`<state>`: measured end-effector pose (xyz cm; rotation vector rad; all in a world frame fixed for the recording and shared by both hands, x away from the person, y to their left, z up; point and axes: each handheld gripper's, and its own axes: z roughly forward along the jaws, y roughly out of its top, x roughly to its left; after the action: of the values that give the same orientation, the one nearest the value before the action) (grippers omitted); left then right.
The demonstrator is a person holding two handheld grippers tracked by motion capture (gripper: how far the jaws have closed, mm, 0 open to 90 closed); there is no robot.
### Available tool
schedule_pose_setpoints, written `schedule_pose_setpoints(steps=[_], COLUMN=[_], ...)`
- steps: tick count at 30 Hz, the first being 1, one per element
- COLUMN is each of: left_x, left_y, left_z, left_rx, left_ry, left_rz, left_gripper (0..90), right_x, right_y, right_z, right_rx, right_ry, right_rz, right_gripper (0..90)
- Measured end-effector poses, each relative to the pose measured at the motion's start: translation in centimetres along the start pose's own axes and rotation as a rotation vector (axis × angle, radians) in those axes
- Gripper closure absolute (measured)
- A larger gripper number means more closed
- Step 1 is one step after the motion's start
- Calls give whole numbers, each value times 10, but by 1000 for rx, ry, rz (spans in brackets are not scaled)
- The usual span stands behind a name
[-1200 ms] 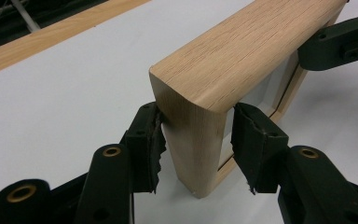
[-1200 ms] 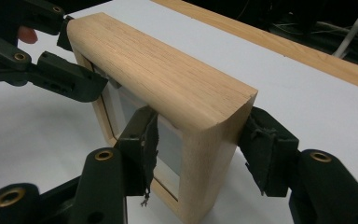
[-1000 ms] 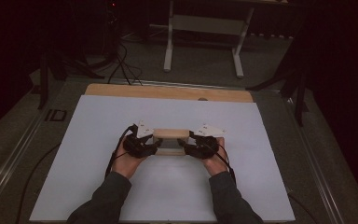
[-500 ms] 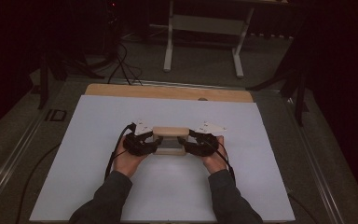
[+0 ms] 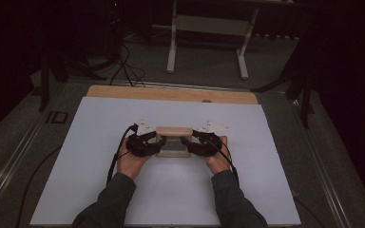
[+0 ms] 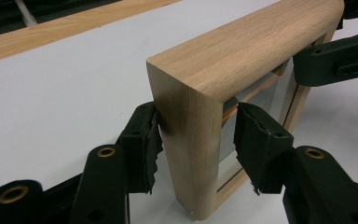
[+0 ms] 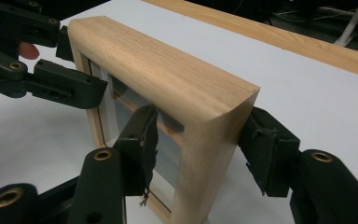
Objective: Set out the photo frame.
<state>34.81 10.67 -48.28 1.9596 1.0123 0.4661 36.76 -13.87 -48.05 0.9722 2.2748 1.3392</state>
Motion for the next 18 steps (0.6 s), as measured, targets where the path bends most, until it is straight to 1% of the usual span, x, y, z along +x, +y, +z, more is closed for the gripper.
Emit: schedule_pose_setpoints(steps=[4,9,18], left_x=[1,0,2], left_y=[0,1,2], left_z=[2,5,11], left_rx=[-3,-1,1], left_ry=[2,24,26], left_rz=[-8,-3,-19], left_gripper=[498,487,471], right_x=[-1,-3,-7], right_y=[1,2,3], right_z=[1,4,9], right_rx=[3,8,15], right_ry=[0,-2,-11], right_rz=[6,12,23], right_gripper=[469,465,462])
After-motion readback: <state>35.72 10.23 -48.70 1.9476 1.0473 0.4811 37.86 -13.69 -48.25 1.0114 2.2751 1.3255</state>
